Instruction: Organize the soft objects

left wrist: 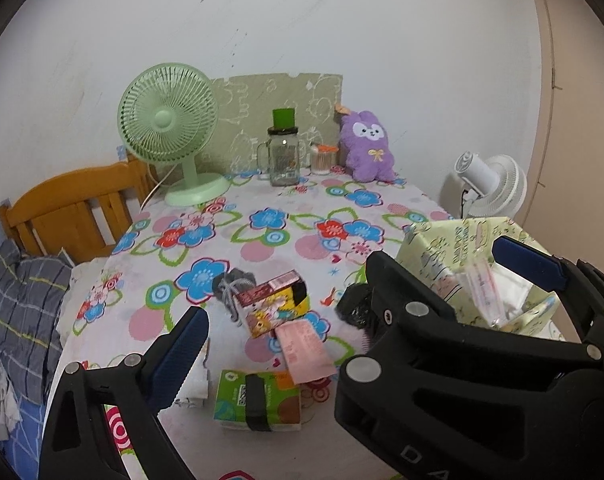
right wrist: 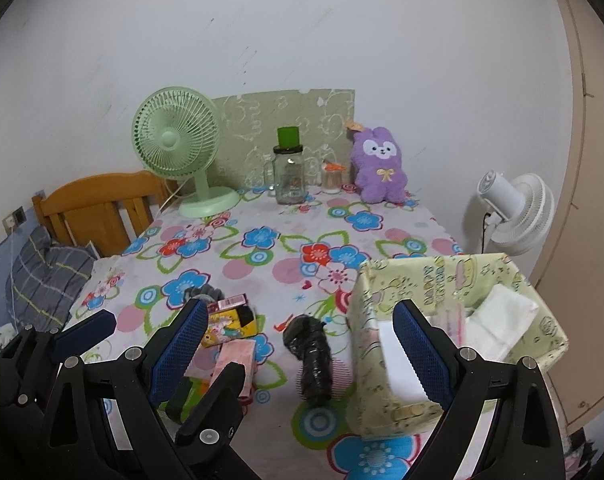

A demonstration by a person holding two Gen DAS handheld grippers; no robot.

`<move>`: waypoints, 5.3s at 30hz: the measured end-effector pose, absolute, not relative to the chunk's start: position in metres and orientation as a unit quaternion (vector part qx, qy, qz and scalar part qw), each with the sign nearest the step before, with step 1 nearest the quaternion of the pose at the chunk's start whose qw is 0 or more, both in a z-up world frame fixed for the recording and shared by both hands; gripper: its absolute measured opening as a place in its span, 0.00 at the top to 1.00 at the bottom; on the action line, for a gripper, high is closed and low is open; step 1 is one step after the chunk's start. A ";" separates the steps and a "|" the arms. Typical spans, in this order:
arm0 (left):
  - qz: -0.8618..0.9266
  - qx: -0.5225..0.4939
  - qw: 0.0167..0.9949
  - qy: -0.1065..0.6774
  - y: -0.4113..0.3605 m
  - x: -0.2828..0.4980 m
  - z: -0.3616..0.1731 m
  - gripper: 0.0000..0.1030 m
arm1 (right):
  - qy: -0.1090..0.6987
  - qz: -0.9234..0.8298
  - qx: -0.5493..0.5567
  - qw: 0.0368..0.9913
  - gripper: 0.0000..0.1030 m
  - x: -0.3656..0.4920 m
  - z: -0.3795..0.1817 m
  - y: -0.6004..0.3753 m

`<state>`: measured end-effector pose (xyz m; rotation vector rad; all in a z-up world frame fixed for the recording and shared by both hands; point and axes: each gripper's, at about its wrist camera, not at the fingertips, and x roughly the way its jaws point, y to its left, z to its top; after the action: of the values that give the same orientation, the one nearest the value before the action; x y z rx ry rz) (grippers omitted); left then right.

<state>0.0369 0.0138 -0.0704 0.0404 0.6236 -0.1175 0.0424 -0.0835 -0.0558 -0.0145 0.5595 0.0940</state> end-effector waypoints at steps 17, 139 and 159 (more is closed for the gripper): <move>-0.038 0.002 0.937 0.348 0.037 0.045 -0.111 0.04 | 0.306 0.065 -0.014 0.950 0.23 0.053 -0.094 -0.061; 0.016 0.008 0.902 0.431 0.096 0.080 -0.172 0.28 | 0.442 0.082 -0.046 0.892 0.58 0.116 -0.181 0.007; -0.003 0.009 0.913 0.408 0.066 0.069 -0.146 0.29 | 0.415 0.080 -0.041 0.905 0.60 0.098 -0.150 -0.021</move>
<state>0.0690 0.0658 -0.1455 0.0193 0.8405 -0.0062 0.0976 -0.0206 -0.1497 -0.0846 0.8568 0.1655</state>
